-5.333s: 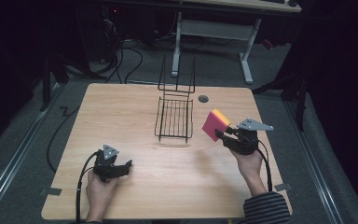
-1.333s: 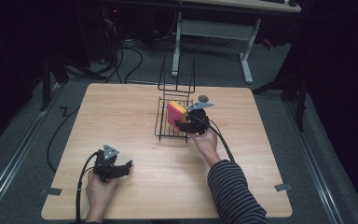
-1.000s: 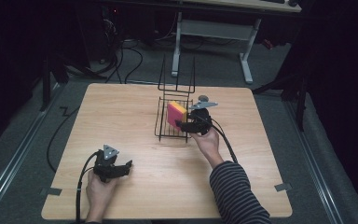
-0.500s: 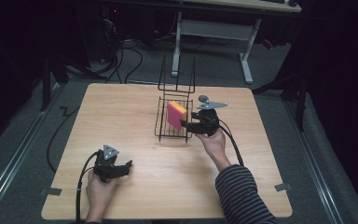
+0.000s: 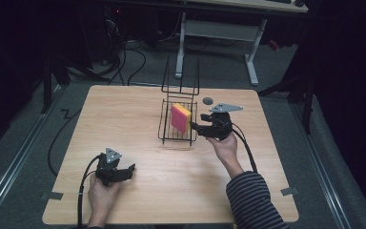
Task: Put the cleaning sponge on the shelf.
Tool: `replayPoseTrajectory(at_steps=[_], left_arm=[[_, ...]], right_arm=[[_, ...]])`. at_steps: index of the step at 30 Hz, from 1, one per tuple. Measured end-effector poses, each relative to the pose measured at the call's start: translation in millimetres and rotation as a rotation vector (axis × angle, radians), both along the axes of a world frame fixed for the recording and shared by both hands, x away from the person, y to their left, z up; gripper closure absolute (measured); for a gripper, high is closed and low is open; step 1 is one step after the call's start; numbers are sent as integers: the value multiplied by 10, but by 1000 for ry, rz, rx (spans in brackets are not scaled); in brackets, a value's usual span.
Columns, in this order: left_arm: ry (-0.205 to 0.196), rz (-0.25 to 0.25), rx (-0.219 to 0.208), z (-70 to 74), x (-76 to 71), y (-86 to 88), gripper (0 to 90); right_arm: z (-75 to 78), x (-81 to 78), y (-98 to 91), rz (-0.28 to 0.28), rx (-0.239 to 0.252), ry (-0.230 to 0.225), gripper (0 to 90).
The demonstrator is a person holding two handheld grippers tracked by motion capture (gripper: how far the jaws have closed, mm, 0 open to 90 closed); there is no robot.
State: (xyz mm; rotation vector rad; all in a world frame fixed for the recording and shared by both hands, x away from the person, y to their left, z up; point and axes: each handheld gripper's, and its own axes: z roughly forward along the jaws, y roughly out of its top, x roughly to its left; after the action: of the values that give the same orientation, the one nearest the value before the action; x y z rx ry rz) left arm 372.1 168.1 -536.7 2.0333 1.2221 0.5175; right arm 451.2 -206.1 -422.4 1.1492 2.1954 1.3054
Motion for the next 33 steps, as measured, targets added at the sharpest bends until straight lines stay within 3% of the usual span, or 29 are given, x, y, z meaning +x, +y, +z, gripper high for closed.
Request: replayPoseTrajectory(at_steps=[33], left_arm=[[-1,0,1,-1,0,-2,214]], right_arm=[[181,-347,-574,-77,61,-55,392]])
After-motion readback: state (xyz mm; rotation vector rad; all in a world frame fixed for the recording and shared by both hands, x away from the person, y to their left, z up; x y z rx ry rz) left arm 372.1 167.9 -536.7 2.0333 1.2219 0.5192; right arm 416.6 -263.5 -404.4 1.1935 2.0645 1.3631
